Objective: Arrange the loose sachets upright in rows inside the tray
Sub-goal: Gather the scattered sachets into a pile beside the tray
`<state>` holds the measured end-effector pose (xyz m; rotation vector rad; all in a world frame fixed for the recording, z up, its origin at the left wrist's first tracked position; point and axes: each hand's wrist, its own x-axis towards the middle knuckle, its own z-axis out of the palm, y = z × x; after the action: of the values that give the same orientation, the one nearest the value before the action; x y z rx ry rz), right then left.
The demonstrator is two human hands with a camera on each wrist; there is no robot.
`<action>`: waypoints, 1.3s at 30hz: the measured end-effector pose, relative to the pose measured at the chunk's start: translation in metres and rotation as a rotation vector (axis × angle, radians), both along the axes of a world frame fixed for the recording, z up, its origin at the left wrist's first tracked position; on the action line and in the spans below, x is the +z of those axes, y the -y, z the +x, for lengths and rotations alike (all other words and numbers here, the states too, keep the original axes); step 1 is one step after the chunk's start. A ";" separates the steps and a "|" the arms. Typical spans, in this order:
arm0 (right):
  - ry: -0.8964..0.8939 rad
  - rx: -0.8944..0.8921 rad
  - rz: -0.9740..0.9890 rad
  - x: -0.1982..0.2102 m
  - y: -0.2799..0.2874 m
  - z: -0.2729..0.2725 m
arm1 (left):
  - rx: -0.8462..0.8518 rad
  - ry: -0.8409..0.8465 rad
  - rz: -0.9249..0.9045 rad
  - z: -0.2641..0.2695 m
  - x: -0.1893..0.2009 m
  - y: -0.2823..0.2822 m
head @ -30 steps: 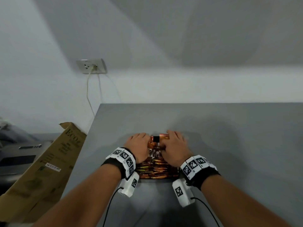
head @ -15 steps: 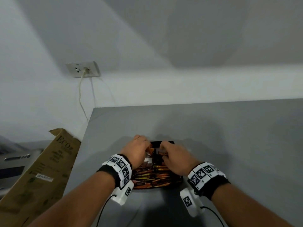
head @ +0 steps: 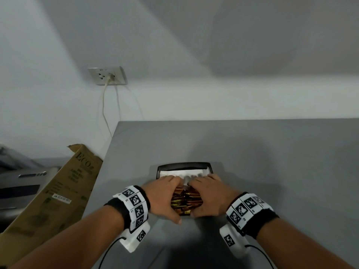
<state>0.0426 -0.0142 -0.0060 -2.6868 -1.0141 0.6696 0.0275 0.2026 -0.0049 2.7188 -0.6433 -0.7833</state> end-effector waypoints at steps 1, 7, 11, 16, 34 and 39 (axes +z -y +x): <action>-0.012 -0.010 0.007 -0.002 0.000 0.000 | -0.008 0.028 0.003 -0.003 -0.003 0.001; 0.001 -0.093 0.050 -0.009 -0.002 -0.004 | 0.032 0.011 -0.083 0.003 -0.007 0.000; -0.008 -0.182 0.060 -0.012 -0.009 -0.006 | 0.067 0.065 0.021 0.002 -0.009 0.008; -0.012 -0.171 -0.005 -0.009 -0.015 -0.003 | 0.047 0.159 0.058 0.003 -0.008 0.013; 0.076 -0.134 0.070 -0.009 -0.009 -0.008 | 0.004 0.253 0.002 -0.001 -0.007 0.013; 0.111 -0.089 0.055 -0.015 -0.006 -0.016 | 0.001 0.274 -0.060 -0.013 -0.014 0.008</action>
<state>0.0262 -0.0080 -0.0212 -2.7281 -0.9182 0.4739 0.0141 0.1942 -0.0188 2.7940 -0.7087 -0.3854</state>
